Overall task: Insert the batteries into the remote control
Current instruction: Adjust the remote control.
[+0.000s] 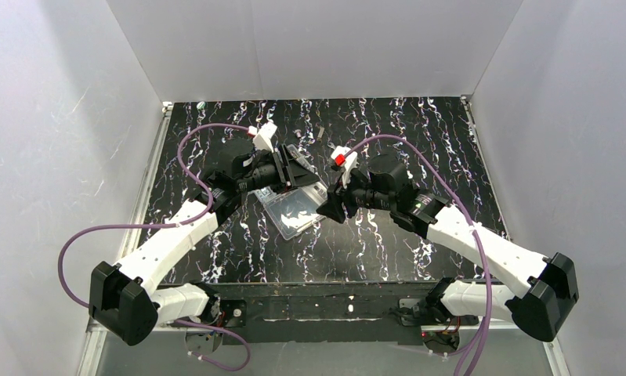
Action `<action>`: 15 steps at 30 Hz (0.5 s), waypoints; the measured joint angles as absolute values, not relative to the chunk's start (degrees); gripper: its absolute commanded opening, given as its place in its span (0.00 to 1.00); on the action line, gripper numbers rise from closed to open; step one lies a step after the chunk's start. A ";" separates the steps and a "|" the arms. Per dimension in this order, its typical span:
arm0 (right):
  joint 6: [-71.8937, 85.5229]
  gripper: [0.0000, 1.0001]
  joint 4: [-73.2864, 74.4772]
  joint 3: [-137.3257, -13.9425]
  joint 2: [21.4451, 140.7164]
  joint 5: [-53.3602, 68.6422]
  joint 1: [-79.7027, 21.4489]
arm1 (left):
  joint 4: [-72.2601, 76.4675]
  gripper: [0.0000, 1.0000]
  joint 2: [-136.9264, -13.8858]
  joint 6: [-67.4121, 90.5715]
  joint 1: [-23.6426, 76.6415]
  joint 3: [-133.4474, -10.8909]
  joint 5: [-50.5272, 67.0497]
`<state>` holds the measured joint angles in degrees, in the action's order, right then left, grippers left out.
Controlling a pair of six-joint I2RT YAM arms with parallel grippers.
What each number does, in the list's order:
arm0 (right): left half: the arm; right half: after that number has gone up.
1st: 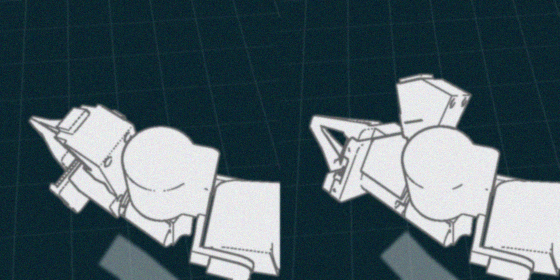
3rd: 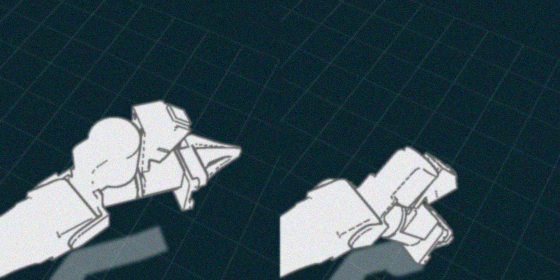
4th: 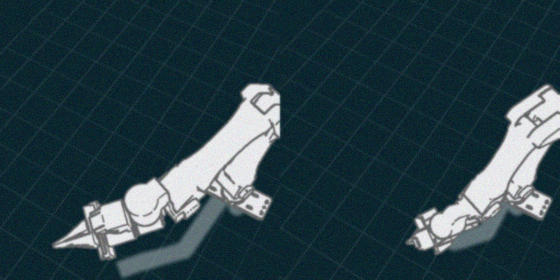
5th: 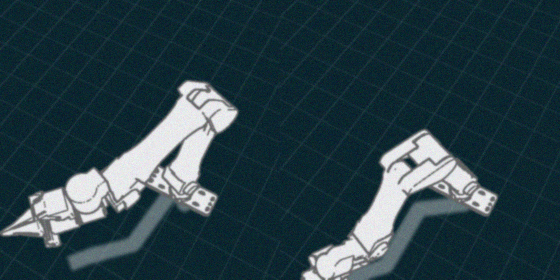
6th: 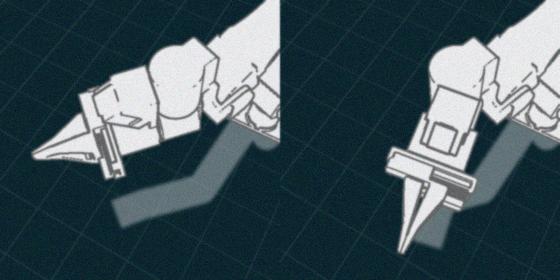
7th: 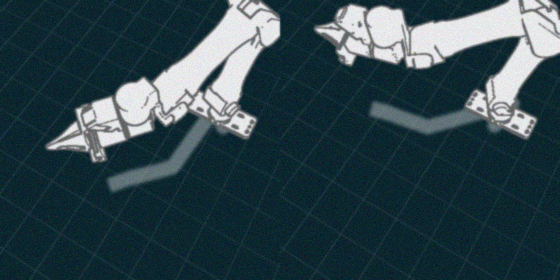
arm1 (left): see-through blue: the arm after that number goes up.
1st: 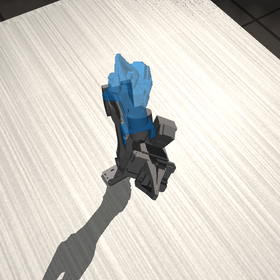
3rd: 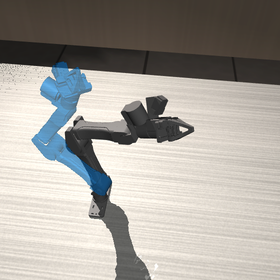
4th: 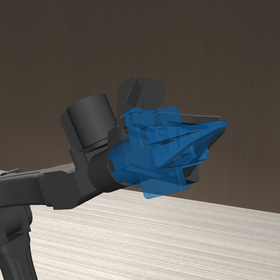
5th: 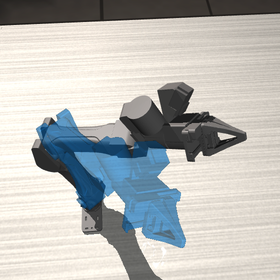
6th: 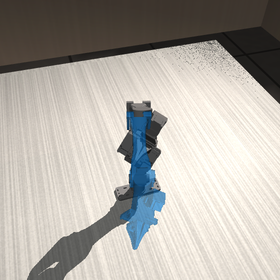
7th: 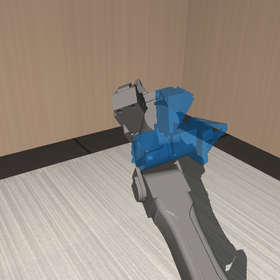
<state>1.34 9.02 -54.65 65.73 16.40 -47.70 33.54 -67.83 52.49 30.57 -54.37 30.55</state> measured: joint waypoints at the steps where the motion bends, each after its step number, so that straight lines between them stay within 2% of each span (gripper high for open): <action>1: 1.34 0.03 8.99 -54.65 65.87 16.49 -47.70 | 33.54 0.36 -67.83 52.53 30.61 -54.37 30.39; 7: 1.34 0.03 8.82 -54.68 65.89 16.38 -47.68 | 33.47 0.27 -67.99 52.64 30.61 -54.35 29.56; 15: 1.30 0.08 8.86 -54.74 65.89 15.53 -47.68 | 33.17 0.07 -68.18 52.93 30.61 -54.35 28.88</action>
